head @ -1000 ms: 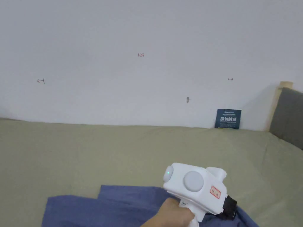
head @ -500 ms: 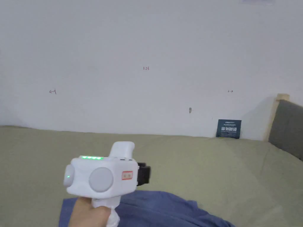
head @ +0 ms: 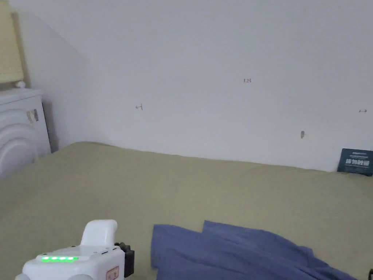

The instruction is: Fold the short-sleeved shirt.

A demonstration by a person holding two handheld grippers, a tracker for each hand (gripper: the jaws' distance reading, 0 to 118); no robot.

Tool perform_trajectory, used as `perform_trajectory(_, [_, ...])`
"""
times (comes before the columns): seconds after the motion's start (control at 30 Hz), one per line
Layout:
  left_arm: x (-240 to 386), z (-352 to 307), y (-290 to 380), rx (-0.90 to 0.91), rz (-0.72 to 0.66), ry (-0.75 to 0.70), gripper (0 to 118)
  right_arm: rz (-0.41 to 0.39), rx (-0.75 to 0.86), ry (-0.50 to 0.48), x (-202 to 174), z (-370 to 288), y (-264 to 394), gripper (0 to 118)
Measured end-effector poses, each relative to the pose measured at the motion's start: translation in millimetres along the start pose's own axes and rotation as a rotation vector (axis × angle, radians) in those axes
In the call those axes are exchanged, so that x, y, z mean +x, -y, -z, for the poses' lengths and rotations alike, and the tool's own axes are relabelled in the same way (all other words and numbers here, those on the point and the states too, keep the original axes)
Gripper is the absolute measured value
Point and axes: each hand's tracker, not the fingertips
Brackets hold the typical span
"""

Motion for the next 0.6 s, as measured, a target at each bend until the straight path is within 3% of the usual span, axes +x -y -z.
perform_trajectory(0.1, [-3,53,-29,-0.054,-0.022,0.065,0,0.005,-0.013,-0.010,3,15,0,0])
perform_trajectory(0.13, [-5,71,-39,-0.078,-0.034,0.089,7,0.005,-0.021,-0.011,5,20,0,0])
perform_trajectory(0.17, [-7,96,-51,-0.092,-0.041,0.112,33,0.005,-0.029,-0.011,7,25,1,0])
perform_trajectory(0.23, [-14,149,-72,-0.106,-0.080,0.188,118,0.005,-0.053,-0.017,15,35,3,0])
perform_trajectory(0.37, [-17,230,-110,-0.197,-0.055,0.077,115,-0.018,-0.104,0.014,28,50,9,0])
perform_trajectory(0.47, [-8,288,-113,-0.241,-0.057,0.069,115,-0.032,-0.149,0.045,41,63,17,0])
perform_trajectory(0.6, [14,341,-101,-0.381,0.049,0.053,115,-0.014,-0.197,0.088,61,78,28,0])
